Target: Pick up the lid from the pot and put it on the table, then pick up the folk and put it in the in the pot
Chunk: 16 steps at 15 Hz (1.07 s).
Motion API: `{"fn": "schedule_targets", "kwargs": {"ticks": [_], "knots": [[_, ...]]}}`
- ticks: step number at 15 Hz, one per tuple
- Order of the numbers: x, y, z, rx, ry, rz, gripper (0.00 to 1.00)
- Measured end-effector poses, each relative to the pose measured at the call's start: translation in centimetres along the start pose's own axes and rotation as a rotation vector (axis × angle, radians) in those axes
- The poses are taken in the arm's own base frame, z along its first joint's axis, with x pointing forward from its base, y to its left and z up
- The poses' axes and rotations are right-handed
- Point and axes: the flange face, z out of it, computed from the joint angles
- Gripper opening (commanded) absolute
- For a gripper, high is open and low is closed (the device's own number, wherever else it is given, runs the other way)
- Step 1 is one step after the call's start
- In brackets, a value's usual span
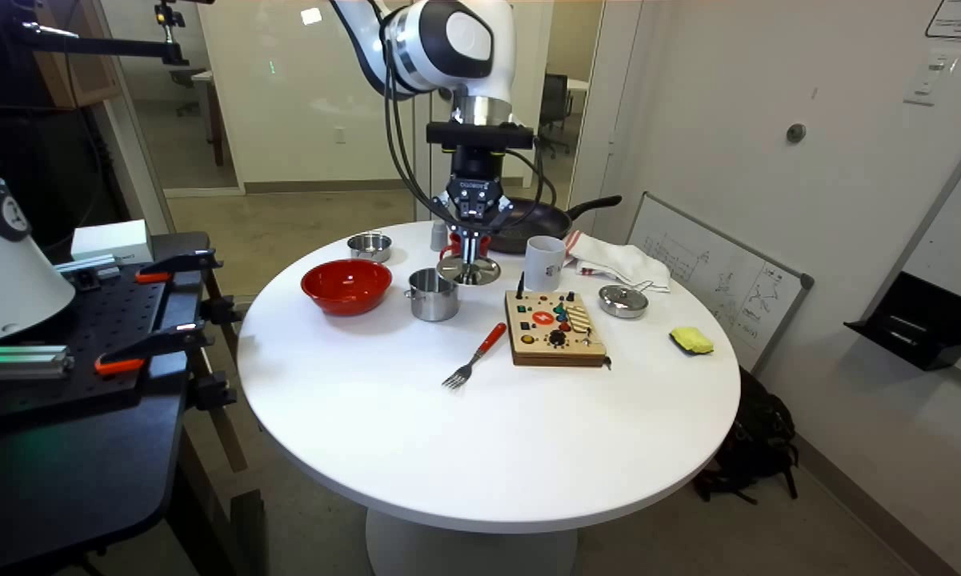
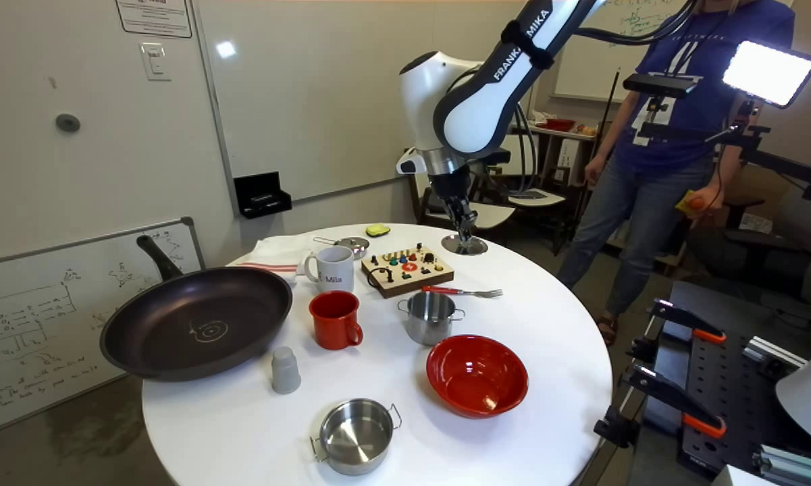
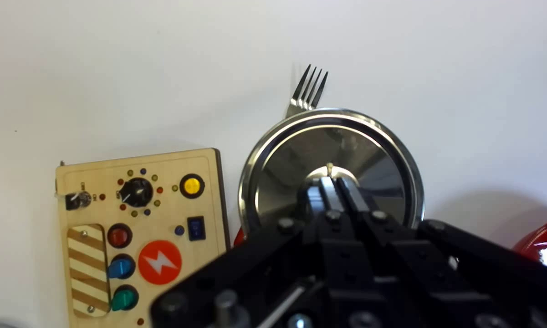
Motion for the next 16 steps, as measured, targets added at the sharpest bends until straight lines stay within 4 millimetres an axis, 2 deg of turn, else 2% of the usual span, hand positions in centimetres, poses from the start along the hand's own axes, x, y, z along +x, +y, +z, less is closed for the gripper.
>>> {"fn": "schedule_targets", "kwargs": {"ticks": [10,16], "knots": [[-0.2,-1.8,1.5,0.067,-0.069,0.133,0.05],[0.9,-2.9,5.2,0.121,-0.103,0.117,0.05]]}}
